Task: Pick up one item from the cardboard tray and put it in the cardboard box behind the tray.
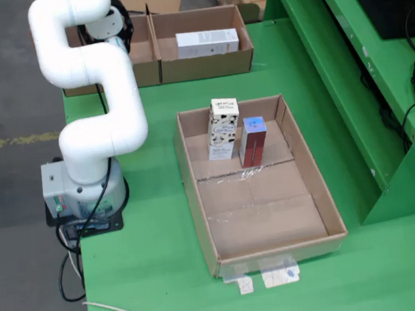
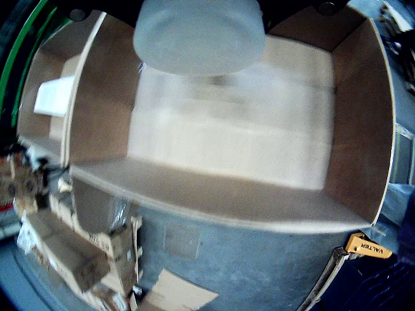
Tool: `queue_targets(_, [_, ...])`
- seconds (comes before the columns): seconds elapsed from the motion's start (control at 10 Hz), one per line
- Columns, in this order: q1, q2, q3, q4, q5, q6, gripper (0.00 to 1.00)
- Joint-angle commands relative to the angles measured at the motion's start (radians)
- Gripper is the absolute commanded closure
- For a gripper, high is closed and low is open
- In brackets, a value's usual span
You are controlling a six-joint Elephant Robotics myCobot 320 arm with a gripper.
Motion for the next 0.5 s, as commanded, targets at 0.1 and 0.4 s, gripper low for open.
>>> queue_targets(0.1, [0.019,-0.180,0.130,0.782,-0.443,-0.212,1.00])
queue_targets(0.4, [0.007,-0.187,0.130,0.782,-0.443,-0.218,1.00])
